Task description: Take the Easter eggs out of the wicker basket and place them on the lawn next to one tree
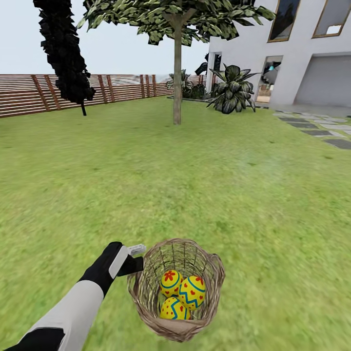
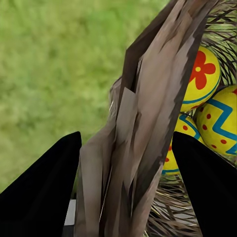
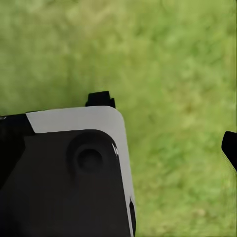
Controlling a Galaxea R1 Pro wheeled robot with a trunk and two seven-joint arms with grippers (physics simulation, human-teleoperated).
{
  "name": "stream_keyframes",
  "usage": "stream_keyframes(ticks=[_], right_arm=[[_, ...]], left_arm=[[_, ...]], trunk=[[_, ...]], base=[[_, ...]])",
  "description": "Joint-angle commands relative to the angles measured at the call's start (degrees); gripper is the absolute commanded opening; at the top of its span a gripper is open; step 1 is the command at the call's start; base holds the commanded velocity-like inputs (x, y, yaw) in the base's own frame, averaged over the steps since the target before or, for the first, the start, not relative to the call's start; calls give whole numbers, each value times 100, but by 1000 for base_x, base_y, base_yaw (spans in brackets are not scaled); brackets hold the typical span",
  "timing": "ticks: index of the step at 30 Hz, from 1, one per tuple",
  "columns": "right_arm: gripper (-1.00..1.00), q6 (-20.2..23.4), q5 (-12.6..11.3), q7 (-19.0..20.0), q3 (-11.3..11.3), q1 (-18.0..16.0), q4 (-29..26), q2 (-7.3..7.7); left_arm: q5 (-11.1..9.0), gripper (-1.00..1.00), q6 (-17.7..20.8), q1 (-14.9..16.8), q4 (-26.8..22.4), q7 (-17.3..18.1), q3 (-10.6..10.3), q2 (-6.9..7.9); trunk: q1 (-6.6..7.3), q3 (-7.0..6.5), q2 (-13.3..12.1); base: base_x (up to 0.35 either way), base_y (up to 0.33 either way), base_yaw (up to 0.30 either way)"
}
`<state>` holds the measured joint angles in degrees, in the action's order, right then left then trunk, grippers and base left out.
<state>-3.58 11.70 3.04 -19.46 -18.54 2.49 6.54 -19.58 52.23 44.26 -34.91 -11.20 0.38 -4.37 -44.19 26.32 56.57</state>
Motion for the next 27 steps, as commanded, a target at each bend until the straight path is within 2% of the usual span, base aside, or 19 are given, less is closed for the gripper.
stream_keyframes(ticks=[1, 7, 11, 27], right_arm=[[100, -38, 51, 7, -49, -9, 24, 5], [100, -38, 51, 9, -49, -9, 25, 5], [100, -38, 51, 10, -49, -9, 24, 5], [100, -38, 51, 6, -49, -9, 24, 5]], left_arm=[[-143, -100, 13, 3, -7, -57, 6, -2], [-143, -100, 10, 3, -7, -57, 6, 1], [-143, -100, 15, 3, -7, -49, 4, 89], [-143, -100, 15, 3, -7, -48, -3, 94]], trunk=[[-4, 6, 4], [-4, 6, 4], [-4, 6, 4], [-4, 6, 4]], base=[[327, 0, 0], [327, 0, 0], [327, 0, 0], [327, 0, 0]])
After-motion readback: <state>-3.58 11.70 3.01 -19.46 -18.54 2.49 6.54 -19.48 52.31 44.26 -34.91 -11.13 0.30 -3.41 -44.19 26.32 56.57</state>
